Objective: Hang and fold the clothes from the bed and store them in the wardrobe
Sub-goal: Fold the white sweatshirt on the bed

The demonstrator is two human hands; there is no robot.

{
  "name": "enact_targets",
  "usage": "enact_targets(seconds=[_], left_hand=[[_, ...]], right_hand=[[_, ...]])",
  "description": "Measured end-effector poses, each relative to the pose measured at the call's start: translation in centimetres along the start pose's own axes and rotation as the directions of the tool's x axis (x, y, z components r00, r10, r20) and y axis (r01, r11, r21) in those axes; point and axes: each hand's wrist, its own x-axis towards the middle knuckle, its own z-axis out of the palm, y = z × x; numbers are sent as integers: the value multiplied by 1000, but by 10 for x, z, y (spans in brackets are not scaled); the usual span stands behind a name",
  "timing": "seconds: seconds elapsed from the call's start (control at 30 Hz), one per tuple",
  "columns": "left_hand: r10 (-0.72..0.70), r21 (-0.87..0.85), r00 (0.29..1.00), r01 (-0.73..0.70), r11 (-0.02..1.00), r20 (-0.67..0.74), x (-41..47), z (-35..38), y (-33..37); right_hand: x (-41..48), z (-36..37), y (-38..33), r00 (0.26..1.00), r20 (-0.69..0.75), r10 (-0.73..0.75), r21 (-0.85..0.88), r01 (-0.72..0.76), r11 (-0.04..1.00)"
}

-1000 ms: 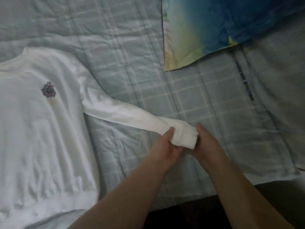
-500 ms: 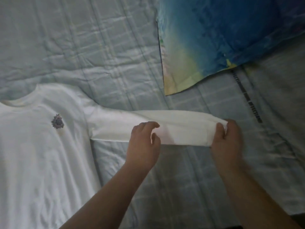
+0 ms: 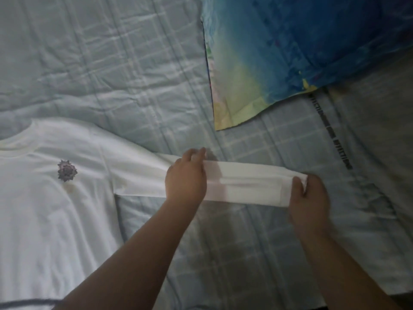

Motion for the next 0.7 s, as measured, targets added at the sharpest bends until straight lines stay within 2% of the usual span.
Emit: enact_targets(seconds=[0.1, 0.23, 0.33, 0.43, 0.5, 0.6, 0.7], left_hand=[[-50, 12, 985, 49, 999, 163, 27, -13, -7], [6, 137, 990, -25, 990, 138, 46, -20, 0], [34, 92, 992, -46, 995, 124, 49, -22, 6], [98, 28, 948, -111, 993, 303, 47, -21, 6], [104, 55, 914, -136, 989, 393, 43, -20, 2], [78, 101, 941, -117, 988, 330, 40, -17, -3], [115, 36, 988, -120, 992, 106, 45, -18, 4]], right_hand=[[2, 7, 8, 999, 30, -13, -82, 16, 996], [2, 7, 8, 1000, 18, 5, -81, -4, 997], [1, 3, 4, 1000, 24, 6, -77, -4, 997], [1, 0, 0, 999, 30, 26, -61, -24, 998], [1, 0, 0, 999, 36, 28, -65, -26, 998], [1, 1, 3, 999, 41, 28, -90, -24, 996], [0, 1, 3, 996, 43, 76, -32, -74, 997]])
